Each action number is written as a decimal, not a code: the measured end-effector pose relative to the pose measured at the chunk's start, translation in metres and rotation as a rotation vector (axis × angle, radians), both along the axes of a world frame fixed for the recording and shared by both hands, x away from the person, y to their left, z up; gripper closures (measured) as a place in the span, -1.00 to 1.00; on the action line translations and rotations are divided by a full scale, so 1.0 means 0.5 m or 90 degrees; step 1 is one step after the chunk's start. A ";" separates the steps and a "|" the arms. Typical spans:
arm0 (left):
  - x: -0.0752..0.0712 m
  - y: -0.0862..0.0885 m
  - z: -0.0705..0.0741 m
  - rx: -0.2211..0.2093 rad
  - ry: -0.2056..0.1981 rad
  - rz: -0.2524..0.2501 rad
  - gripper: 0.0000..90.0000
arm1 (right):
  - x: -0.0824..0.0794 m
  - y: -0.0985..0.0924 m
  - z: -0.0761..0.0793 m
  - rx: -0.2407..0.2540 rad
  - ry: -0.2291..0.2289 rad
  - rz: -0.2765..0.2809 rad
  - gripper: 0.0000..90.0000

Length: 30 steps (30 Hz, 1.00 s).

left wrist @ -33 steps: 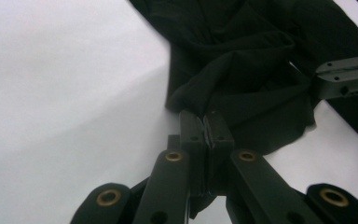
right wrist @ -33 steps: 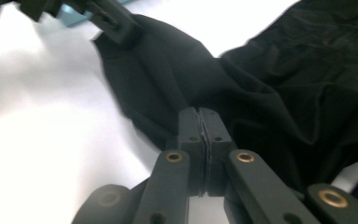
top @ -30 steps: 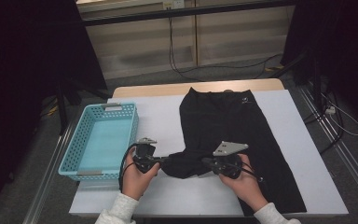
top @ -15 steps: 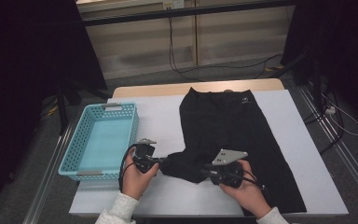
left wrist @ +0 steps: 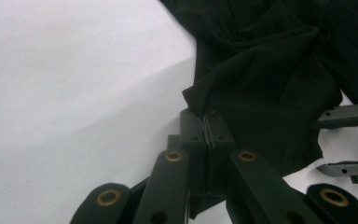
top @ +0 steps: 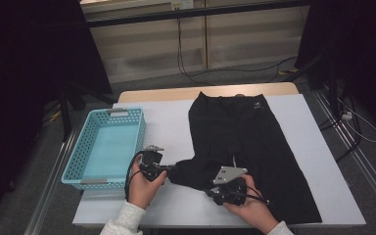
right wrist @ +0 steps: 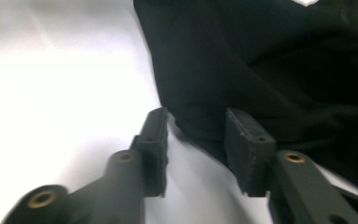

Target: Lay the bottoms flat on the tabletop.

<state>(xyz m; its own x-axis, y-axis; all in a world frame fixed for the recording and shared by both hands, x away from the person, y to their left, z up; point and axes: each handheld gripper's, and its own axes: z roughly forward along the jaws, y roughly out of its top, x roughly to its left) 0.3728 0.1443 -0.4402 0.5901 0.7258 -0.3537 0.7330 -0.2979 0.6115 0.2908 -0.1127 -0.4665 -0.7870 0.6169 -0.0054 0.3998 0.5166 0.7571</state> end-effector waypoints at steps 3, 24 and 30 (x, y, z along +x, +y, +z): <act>-0.001 -0.002 -0.001 -0.002 0.005 -0.003 0.97 | 0.006 -0.002 -0.001 0.008 0.004 -0.007 0.32; -0.034 -0.011 0.043 -0.052 0.014 -0.044 0.95 | -0.020 -0.082 0.056 0.086 0.011 -0.045 0.92; -0.056 -0.032 0.050 -0.047 0.022 -0.072 0.90 | -0.048 -0.117 0.061 0.088 0.019 -0.055 0.92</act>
<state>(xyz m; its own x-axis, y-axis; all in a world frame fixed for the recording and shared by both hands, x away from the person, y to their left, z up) 0.3445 0.1282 -0.4149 0.6529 0.6269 -0.4250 0.7183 -0.3347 0.6099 0.2668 -0.1713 -0.4362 -0.7293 0.6758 0.1068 0.4622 0.3714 0.8053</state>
